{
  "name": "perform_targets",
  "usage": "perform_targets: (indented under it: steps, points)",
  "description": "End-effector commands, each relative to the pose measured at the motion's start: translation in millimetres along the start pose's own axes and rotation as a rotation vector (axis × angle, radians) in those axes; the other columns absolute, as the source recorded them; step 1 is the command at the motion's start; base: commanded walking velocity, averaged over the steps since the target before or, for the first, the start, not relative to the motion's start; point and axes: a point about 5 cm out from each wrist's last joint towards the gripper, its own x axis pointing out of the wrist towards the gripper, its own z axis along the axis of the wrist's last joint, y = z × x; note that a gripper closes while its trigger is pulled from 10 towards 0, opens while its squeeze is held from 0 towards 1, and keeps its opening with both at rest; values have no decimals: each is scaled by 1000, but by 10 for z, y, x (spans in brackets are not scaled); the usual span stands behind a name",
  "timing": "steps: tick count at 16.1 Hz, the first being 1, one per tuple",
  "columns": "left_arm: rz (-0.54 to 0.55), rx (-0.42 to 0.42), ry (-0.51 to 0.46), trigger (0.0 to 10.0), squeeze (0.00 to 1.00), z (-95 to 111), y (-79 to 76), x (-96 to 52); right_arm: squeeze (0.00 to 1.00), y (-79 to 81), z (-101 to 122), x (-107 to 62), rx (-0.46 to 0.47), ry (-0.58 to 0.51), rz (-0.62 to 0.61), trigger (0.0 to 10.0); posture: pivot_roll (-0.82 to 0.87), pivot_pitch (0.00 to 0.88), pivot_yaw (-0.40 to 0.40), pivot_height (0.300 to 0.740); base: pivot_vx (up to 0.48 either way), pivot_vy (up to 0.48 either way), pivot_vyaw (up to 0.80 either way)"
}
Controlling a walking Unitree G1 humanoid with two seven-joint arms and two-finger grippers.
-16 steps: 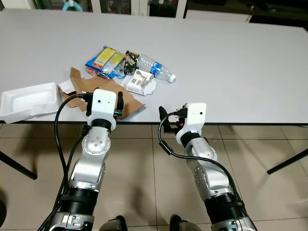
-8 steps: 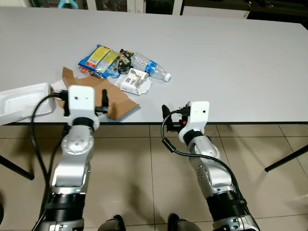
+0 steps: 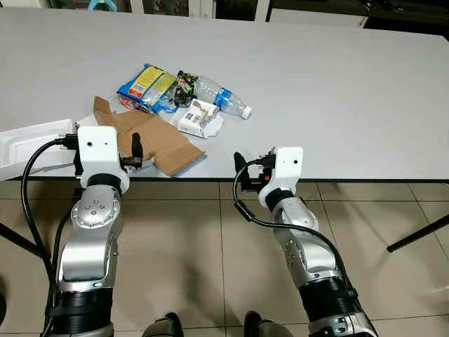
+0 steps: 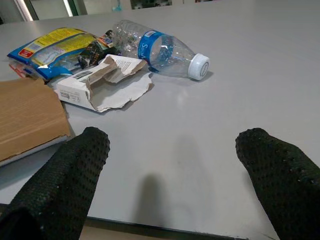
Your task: Picking trash to rubbish bin
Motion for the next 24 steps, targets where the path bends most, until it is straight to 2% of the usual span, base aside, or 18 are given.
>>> perform_targets:
  steps: [1, 4, 6, 12, 18, 21, 22, 24]
  points:
    - [32, -29, 26, 10000, 0, -30, 59, -24, 0, -26, 6, 11, 3, 6, 1, 10000, -12, 161, -65, 740, 0, 0, 0]
    - [60, -98, 75, 10000, 0, -72, 99, -30, 0, -35, 5, 13, 1, 9, 4, 10000, -12, 160, -69, 740, 0, 0, 0]
    - [142, -148, 146, 10000, 0, -149, 208, -27, 0, -40, 7, 20, -1, 10, 8, 10000, -11, 156, -75, 740, 0, 0, 0]
    - [168, -164, 188, 10000, 0, -151, 244, -36, 0, -42, 9, 23, -6, 11, 15, 10000, -16, 152, -82, 740, 0, 0, 0]
    - [109, -195, 179, 10000, 0, -89, 164, 65, 0, -39, 22, 19, -9, 8, 19, 10000, -30, 155, -86, 740, 0, 0, 0]
    - [72, -331, 200, 10000, 0, -98, 67, 97, 0, -43, 19, 13, -12, 10, 19, 10000, -35, 156, -89, 740, 0, 0, 0]
    - [76, -356, 210, 10000, 0, -112, 67, 105, 0, -44, 20, 13, -13, 10, 19, 10000, -35, 155, -89, 740, 0, 0, 0]
    - [71, -351, 216, 10000, 0, -127, 70, 114, 0, -51, 26, 16, -13, 9, 17, 10000, -34, 155, -90, 740, 0, 0, 0]
